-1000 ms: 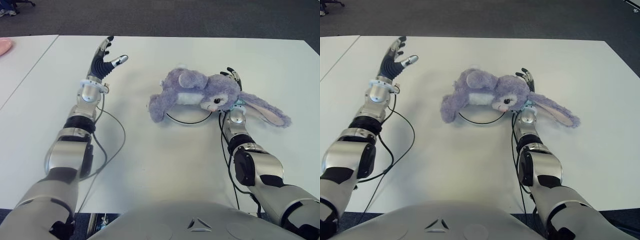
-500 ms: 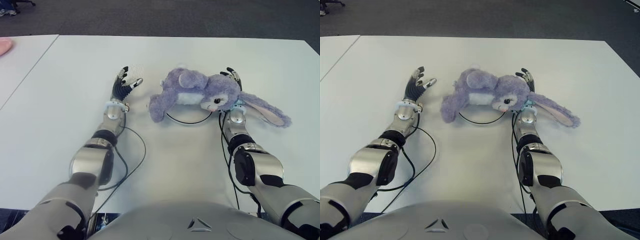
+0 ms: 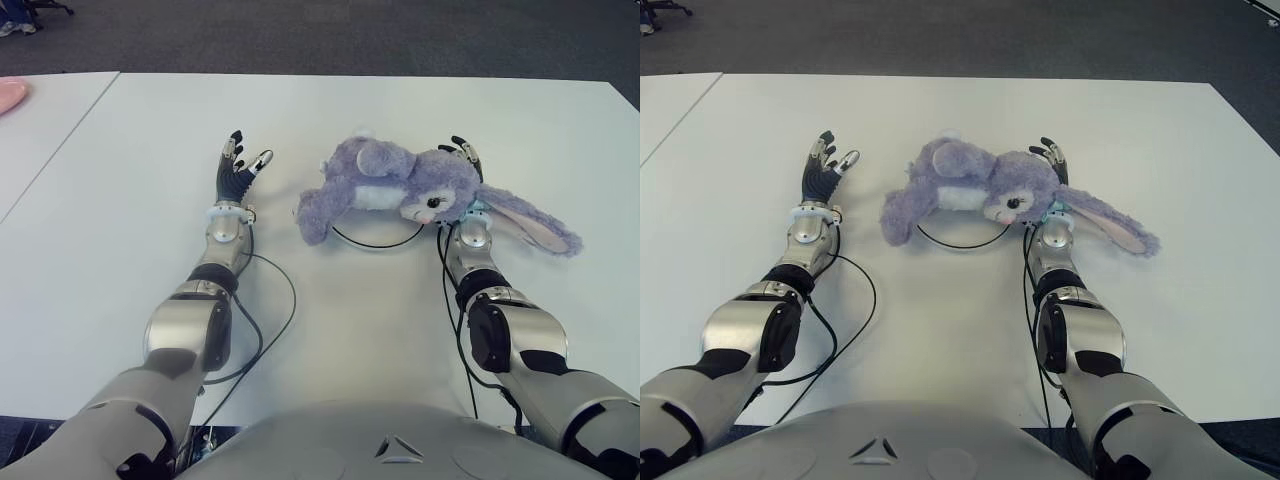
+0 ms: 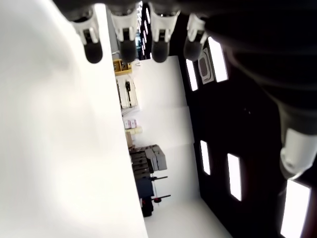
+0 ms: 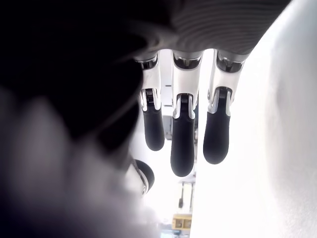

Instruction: Put the doll into the plate.

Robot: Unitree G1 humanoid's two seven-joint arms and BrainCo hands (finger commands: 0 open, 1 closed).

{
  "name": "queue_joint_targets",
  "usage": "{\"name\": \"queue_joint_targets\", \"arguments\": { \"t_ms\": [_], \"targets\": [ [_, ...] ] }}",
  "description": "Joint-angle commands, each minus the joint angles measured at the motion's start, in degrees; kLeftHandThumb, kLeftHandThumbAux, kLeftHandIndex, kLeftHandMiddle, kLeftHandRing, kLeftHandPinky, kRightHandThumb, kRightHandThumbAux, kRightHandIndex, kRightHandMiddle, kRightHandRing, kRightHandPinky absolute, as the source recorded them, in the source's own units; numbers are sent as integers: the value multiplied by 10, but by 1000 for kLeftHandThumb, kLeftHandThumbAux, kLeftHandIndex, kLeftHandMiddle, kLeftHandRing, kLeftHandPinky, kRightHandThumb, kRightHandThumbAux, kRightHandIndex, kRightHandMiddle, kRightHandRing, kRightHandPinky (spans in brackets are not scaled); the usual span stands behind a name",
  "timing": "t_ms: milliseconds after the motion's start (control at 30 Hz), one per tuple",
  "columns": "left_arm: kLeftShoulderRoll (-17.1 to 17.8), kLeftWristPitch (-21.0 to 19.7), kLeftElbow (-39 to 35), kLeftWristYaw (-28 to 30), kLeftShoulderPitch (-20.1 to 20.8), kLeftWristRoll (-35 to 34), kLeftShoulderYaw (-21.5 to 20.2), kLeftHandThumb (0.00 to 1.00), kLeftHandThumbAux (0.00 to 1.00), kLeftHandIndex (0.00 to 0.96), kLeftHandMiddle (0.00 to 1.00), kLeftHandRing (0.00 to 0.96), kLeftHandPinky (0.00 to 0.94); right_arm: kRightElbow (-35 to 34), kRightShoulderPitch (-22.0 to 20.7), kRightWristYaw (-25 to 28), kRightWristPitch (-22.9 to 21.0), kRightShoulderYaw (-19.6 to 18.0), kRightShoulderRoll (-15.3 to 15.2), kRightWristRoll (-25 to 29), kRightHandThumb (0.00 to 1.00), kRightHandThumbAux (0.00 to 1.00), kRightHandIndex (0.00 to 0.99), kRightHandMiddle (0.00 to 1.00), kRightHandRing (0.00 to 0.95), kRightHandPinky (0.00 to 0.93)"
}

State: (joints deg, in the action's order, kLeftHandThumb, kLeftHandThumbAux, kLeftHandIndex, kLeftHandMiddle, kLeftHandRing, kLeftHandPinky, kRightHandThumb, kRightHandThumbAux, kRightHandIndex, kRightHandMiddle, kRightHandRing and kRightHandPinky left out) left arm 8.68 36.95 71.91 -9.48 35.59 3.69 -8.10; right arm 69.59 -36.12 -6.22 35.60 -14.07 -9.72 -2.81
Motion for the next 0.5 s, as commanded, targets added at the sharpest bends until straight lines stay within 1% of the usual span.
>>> {"name": "queue_joint_targets", "arguments": {
  "t_ms": [33,133,300,433,500],
  "targets": [
    [-38,5,41,-5,-102,3,-1,0,509,14,26,1,0,79,125,9,-70,-3,33,3,588,901,154,278,431,469],
    [-41,12,42,-12,-116,12,5,0,502,18,28,4,0,79,126,7,-68,-2,32,1,587,899,160,284,434,471],
    [-45,6,45,-14,-127,17,11,0,500,25,32,9,0,79,128,7,-67,-1,29,-1,560,904,165,287,427,458],
    [-51,-11,50,-16,-132,23,16,0,501,34,38,17,11,78,129,10,-66,-2,27,0,487,909,165,290,416,449],
    [-53,-17,52,-18,-134,25,18,0,502,37,40,20,15,78,130,11,-65,-2,26,1,467,911,165,290,414,450]
  ]
}}
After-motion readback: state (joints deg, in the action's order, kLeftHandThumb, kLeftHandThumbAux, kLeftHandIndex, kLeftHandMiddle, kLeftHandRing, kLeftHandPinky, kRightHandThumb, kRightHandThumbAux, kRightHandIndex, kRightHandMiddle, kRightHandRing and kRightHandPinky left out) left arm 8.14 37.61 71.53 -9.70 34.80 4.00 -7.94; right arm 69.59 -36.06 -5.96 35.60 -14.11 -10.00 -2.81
